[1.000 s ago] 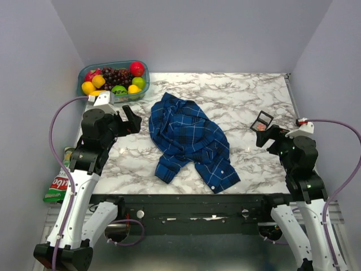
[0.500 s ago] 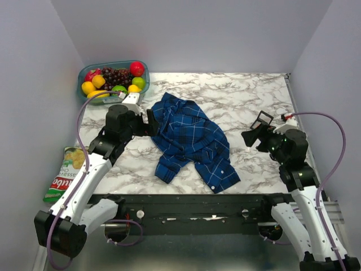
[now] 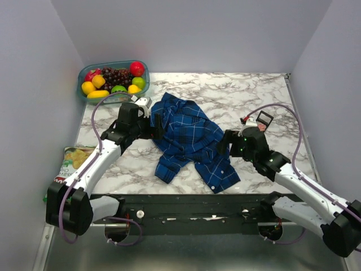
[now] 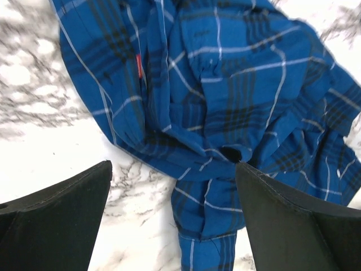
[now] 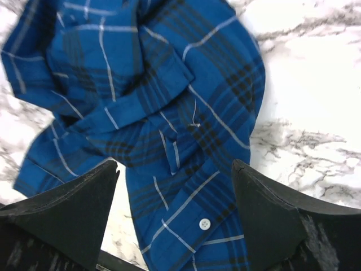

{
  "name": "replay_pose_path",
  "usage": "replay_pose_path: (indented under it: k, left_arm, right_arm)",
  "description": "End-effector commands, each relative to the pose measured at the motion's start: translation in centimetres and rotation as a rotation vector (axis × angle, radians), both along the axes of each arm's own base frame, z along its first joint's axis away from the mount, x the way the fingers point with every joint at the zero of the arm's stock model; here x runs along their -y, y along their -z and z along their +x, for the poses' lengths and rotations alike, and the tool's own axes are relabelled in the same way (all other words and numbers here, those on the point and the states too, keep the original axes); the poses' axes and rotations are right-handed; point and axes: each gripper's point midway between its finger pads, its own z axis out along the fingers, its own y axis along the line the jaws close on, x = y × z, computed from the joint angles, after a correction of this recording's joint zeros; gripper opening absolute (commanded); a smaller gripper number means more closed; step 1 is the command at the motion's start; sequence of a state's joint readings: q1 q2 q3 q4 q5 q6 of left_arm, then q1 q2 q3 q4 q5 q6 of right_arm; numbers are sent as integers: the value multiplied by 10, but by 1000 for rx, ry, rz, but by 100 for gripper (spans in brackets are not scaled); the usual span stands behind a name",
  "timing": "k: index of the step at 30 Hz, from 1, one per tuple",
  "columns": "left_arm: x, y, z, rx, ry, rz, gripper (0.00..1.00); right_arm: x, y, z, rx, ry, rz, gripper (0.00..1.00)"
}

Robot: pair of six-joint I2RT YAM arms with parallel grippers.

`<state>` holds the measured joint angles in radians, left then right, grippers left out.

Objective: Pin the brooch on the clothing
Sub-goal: Pick up the crumped clothing from the center of the board.

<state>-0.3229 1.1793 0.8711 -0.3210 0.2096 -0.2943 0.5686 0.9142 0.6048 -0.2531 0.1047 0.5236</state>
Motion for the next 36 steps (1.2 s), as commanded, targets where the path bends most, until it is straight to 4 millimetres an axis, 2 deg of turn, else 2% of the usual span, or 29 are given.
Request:
replay_pose_path:
  k: [1,7,10,11,12,14,19,24,30,33,34,36]
  left_arm:
    - [5,17,-7,-114,20,-75,99]
    - [7,45,-5,-242,23,-114,99]
    - [10,55,-1,-295,19,-163,99]
    - [8,57,1,-301,8,-173,99]
    - [8,63,2,-322,0,-174,99]
    - [9,68,2,-340,1,-181,99]
    - [10,82,3,-385,-10,-180,99]
    - [11,97,4,-436,-20,-178,99]
    - [14,111,4,-475,-19,-188,96]
    - [18,115,6,-492,-2,-201,81]
    - [20,115,6,-495,5,-208,70]
    - [24,113,8,-486,27,-233,60]
  right_arm:
    - [10,17,6,4,123,-40,89]
    - [29,34,15,14,219,-118,93]
    - [27,36,22,16,211,-153,95]
    - [28,44,24,-3,211,-181,95]
    - [26,42,28,-2,214,-185,95]
    - [26,51,31,-22,208,-216,95]
    - [25,57,42,-35,199,-197,96]
    - [10,53,52,-2,125,-124,96]
    - [0,69,54,-40,70,-119,93]
    - [0,78,52,-62,62,-133,91]
    - [1,80,52,-67,61,-133,89]
    - [0,84,52,-74,58,-133,86]
